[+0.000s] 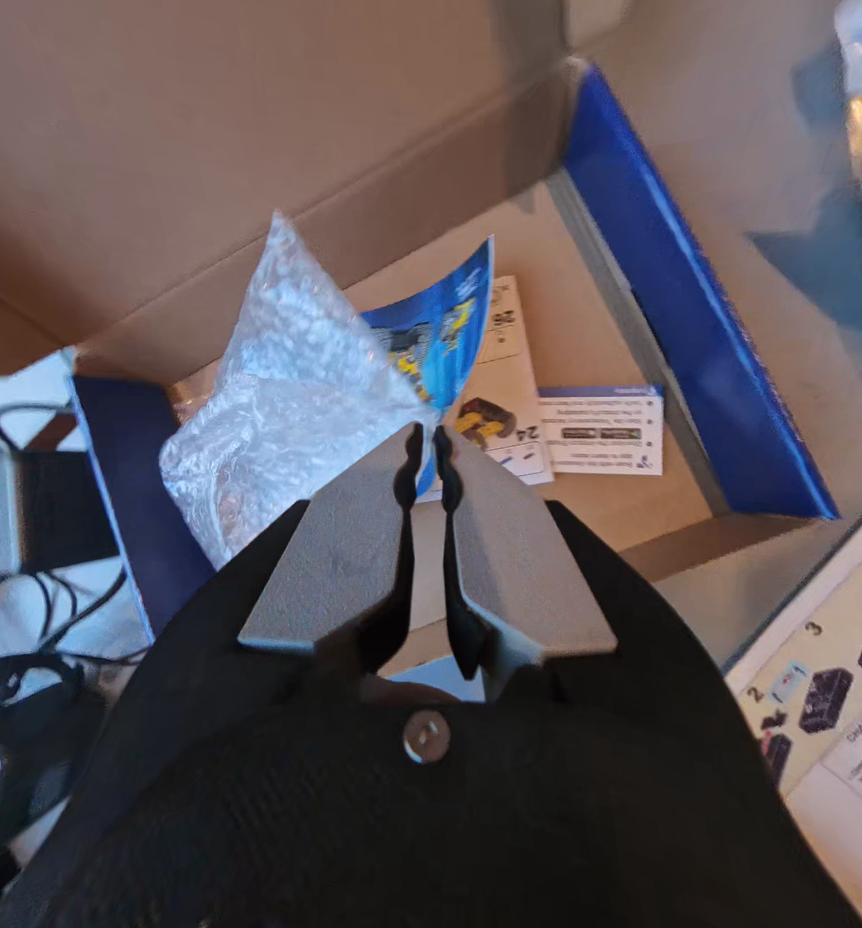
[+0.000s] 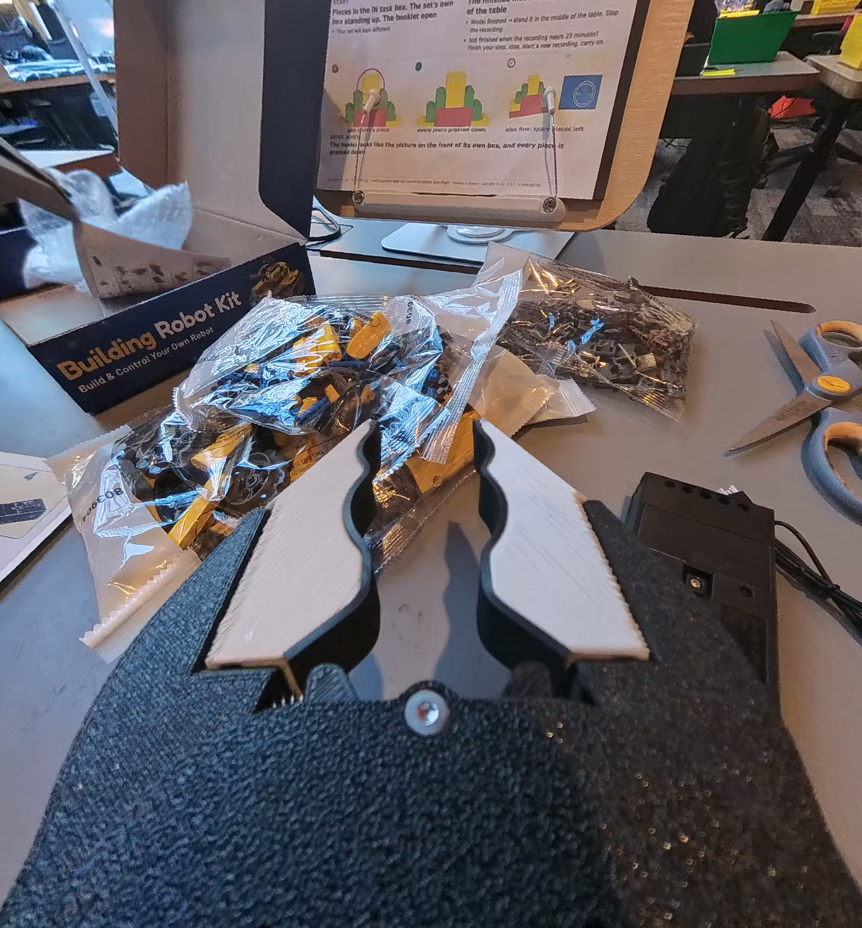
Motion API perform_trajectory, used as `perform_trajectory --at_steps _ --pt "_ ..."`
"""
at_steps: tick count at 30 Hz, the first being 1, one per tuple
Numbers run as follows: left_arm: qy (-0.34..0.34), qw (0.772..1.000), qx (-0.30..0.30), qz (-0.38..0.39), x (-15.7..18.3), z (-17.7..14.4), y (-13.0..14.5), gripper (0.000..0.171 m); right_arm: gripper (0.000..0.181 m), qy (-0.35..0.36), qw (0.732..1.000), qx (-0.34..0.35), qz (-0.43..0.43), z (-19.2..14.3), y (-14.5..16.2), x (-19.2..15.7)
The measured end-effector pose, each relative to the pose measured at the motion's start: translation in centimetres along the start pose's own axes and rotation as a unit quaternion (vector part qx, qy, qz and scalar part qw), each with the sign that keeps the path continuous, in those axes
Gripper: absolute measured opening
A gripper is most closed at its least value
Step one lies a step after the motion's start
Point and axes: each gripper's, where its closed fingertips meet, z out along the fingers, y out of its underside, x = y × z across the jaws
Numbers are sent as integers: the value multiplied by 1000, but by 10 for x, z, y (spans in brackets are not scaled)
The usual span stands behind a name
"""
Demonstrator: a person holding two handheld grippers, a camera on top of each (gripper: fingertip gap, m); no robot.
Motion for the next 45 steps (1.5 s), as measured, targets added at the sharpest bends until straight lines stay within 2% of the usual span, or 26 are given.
perform_trajectory --at_steps 4,7,8,10,12,14,17,20,22,24,27,30,32,34,38,40,42,45 --pt "-38 995 9 -91 -42 -2 21 27 39 -1 1000 6 2 -1 -2 0" --pt "8 987 42 -156 -42 -4 28 50 44 4 1000 15 -4 -3 -4 2" --pt "28 986 53 -157 -37 -6 29 52 46 3 1000 20 -6 -4 -6 2" --pt "31 992 58 -107 -26 -10 33 54 50 3 999 31 -9 -7 -9 2" --pt "-5 999 37 -36 -21 -10 42 63 53 9 999 44 -15 -9 -14 3" --pt "-35 999 21 10 -17 -11 48 64 56 12 998 61 -21 -13 -22 2" --pt "-36 999 38 15 -11 -17 45 71 62 -18 997 72 -25 -16 -38 -16" --pt "-17 997 77 -25 -8 -27 37 79 71 -70 997 35 -25 -4 -50 -49" --pt "-24 994 96 -40 -12 -31 36 82 76 -116 993 -6 -27 11 -57 -77" --pt "-38 994 94 -25 -16 -26 38 84 77 -172 983 -48 -40 27 -64 -112" --pt "-63 996 55 18 -28 -4 47 87 80 -231 963 -125 -65 63 -68 -166" --pt "-71 996 6 44 -41 22 57 90 80 -259 942 -182 -108 113 -68 -218" --pt "-63 997 -18 39 -45 34 63 90 80 -271 926 -229 -133 150 -59 -251" --pt "-78 995 -47 51 -53 44 71 90 80 -276 901 -294 -161 184 -35 -276" --pt "-78 993 -63 67 -55 53 75 74 80 -240 857 -388 -240 234 15 -285" --pt "-75 993 -62 65 -56 53 76 72 80 -229 847 -399 -265 248 26 -284" --pt "-49 996 -56 40 -53 56 78 61 83 -231 835 -421 -269 255 36 -280" --pt "-43 998 -47 8 -57 58 80 47 86 -233 834 -426 -262 265 36 -274"
